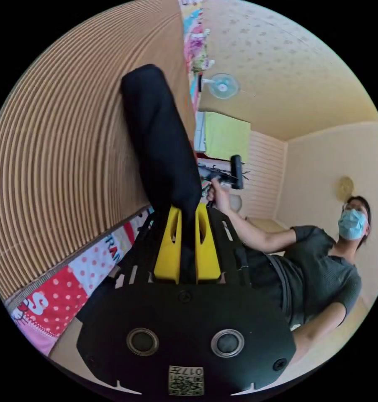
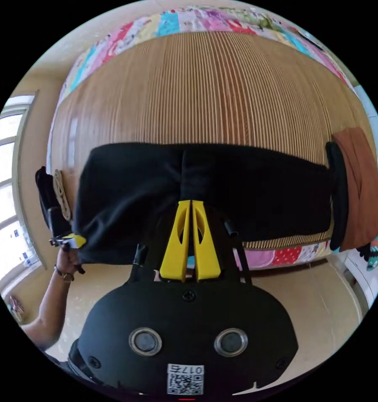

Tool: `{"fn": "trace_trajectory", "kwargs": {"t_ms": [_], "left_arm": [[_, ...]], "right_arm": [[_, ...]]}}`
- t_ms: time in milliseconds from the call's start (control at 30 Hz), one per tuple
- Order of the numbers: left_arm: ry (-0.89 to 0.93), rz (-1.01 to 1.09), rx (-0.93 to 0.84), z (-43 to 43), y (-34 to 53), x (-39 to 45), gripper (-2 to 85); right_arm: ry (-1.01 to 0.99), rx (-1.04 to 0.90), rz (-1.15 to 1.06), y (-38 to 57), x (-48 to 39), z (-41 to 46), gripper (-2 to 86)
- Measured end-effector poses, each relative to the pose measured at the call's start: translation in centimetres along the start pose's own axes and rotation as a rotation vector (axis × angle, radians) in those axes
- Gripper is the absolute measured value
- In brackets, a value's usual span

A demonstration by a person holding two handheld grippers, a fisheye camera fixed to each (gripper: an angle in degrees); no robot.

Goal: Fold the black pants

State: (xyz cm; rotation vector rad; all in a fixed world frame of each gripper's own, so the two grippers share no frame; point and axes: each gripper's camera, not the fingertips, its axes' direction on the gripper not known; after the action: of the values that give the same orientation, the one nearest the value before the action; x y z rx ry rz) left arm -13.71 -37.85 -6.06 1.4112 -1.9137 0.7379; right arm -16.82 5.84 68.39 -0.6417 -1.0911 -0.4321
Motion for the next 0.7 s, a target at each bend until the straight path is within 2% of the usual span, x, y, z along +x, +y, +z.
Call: {"fn": "trace_trajectory", "kwargs": {"t_ms": [67, 200, 300, 367, 467, 600, 700], "left_arm": [[-0.021, 0.121, 0.013, 0.3, 0.8, 4.3, 5.1], [-0.138, 0.232, -0.036, 2.0, 1.6, 10.6, 5.1], [-0.181, 0.301, -0.042, 3.9, 1.9, 14.6, 5.2], [-0.237, 0.354, -0.063, 6.8, 1.4, 17.3, 5.2], [-0.378, 0.399, -0.165, 13.2, -0.2, 19.2, 5.5], [-0.563, 0.335, -0.284, 22.9, -2.4, 17.6, 8.3], [-0.65, 0.273, -0.427, 29.3, -3.1, 15.5, 10.1]], "right_arm": [[-0.064, -0.125, 0.069, -0.2, 0.1, 3.4, 0.5], [-0.258, -0.203, 0.072, -0.4, -0.8, 4.9, 0.5], [-0.531, -0.248, -0.029, -0.9, -0.8, 5.2, 0.5], [-0.793, -0.263, -0.094, -1.2, 1.1, 4.9, 0.5], [-1.031, -0.212, -0.062, -1.0, 6.6, 3.8, 0.5], [-1.046, -0.11, 0.128, 0.4, 17.5, 2.4, 0.5], [-0.938, -0.072, 0.314, 2.5, 27.8, 1.1, 0.5]]}}
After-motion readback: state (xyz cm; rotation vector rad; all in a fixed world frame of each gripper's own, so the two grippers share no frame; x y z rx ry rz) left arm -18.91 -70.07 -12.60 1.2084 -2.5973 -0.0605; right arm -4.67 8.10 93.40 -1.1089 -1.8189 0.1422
